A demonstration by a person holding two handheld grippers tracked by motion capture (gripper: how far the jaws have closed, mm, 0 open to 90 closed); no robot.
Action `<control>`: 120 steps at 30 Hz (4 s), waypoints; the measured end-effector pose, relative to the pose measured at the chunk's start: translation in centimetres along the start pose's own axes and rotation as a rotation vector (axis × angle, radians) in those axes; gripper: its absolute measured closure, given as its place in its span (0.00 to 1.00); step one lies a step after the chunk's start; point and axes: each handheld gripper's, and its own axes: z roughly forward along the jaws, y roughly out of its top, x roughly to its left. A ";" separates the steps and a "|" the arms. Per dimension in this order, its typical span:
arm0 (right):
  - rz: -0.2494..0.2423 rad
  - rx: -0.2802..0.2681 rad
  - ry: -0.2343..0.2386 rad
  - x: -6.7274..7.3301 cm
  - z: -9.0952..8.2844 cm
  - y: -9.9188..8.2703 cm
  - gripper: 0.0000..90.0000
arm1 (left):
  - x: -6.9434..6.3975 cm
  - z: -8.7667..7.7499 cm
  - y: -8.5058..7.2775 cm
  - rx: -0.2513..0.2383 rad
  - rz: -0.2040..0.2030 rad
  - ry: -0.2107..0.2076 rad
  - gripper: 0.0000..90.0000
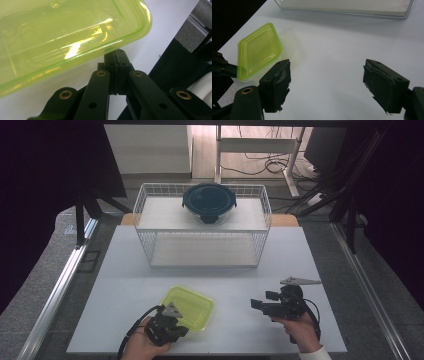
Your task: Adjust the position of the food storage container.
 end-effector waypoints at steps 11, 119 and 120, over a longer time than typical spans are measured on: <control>0.007 -0.001 0.002 -0.2 -0.2 0.0 0.25 | -0.7 2.1 2.3 -0.010 0.015 -0.026 0.99; 0.026 0.025 -0.016 -0.8 0.7 -0.6 0.25 | 9.6 2.2 4.5 -0.098 -0.262 0.053 1.00; 0.026 0.025 -0.016 -0.8 0.7 -0.6 0.25 | 9.6 2.2 4.5 -0.098 -0.262 0.053 1.00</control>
